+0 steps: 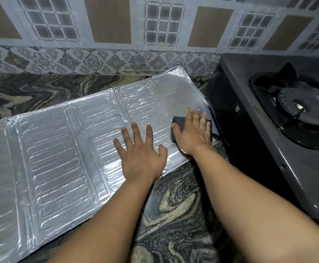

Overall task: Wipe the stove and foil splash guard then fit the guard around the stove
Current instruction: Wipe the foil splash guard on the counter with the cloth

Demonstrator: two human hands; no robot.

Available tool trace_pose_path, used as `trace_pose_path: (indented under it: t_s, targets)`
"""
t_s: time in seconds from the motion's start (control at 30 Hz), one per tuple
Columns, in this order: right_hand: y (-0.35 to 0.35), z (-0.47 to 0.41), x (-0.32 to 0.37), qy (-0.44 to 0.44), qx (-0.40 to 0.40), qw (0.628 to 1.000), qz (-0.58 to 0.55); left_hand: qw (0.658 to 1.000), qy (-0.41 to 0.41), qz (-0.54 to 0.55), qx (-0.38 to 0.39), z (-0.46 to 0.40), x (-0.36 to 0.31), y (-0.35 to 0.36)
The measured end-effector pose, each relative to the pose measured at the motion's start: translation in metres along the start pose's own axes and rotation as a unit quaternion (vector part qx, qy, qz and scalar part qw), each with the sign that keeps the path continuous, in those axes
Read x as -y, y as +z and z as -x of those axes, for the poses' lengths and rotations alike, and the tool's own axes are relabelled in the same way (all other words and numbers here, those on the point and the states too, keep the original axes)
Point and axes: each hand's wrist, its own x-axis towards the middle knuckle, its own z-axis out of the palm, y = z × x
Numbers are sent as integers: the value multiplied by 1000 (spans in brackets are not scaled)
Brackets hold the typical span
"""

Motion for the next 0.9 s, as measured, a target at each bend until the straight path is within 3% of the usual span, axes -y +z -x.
trace_pose_path:
  t_s: [0.5, 0.9]
  targets:
    - [-14, -121, 40, -133, 5, 990, 49, 1000, -3, 2, -14, -2, -2, 0]
    - [-20, -173, 108, -66, 11, 997, 49, 1000, -25, -4, -16, -3, -4, -3]
